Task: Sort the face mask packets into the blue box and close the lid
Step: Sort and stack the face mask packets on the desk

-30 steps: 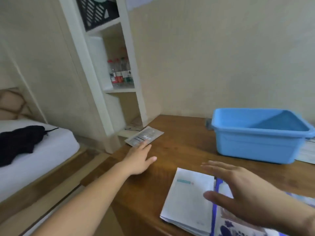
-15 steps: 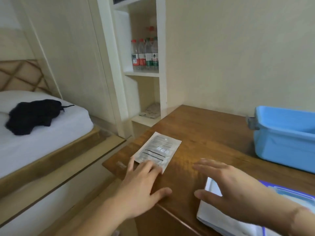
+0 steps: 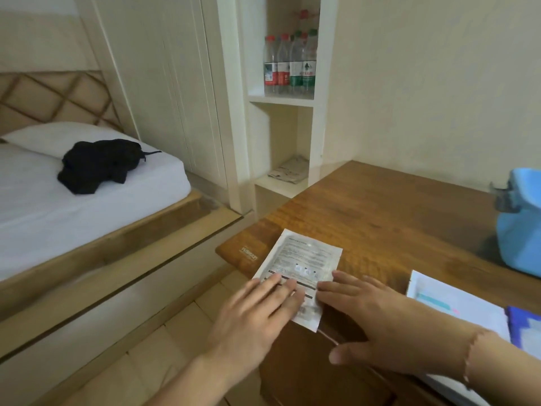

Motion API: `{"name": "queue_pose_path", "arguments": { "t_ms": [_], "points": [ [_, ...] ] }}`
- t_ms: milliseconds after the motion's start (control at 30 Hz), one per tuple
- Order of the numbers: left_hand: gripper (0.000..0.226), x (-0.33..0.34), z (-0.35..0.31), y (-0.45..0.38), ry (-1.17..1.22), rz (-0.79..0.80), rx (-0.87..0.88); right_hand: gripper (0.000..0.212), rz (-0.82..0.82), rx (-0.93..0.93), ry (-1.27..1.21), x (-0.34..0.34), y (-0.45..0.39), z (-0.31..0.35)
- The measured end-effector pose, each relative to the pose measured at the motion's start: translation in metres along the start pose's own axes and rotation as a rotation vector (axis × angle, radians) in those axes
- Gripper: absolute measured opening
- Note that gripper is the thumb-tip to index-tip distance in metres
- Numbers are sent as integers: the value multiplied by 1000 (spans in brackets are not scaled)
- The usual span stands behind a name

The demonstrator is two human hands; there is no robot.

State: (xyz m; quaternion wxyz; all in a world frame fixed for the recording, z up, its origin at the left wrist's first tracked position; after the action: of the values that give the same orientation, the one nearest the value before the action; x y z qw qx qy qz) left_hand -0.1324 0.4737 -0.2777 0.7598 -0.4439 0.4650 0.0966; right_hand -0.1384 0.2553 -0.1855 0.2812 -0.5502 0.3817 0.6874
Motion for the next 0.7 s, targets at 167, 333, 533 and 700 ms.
{"name": "queue_pose_path", "arguments": {
  "t_ms": [167,333,533,700],
  "points": [
    [21,-19,3,-2,457,-410,-520,101,-422,196,-191,-33,-1,-20],
    [20,-44,-21,-26,1615,-604,-1462,81,-367,386,-1003,-36,-12,-23],
    [23,-39,-50,-23,2015,-456,-1702,26,-322,432,-1654,-15,-27,-18],
    [37,-45,-51,-19,2044,-350,-1631,27,-368,505,-1572,-13,-23,-32]
  ]
}}
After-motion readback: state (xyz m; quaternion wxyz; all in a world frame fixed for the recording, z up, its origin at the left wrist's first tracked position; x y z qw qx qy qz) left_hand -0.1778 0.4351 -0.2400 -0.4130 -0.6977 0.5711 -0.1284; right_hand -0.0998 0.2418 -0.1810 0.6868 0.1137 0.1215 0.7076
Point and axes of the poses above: each hand's wrist, its own y-axis away from the middle knuckle, its own x-axis out of the palm, z = x × y, the point moved 1 cm from there along -y, towards the middle knuckle, and after that the axes turned 3 degrees about -z, right-handed, at the moved point
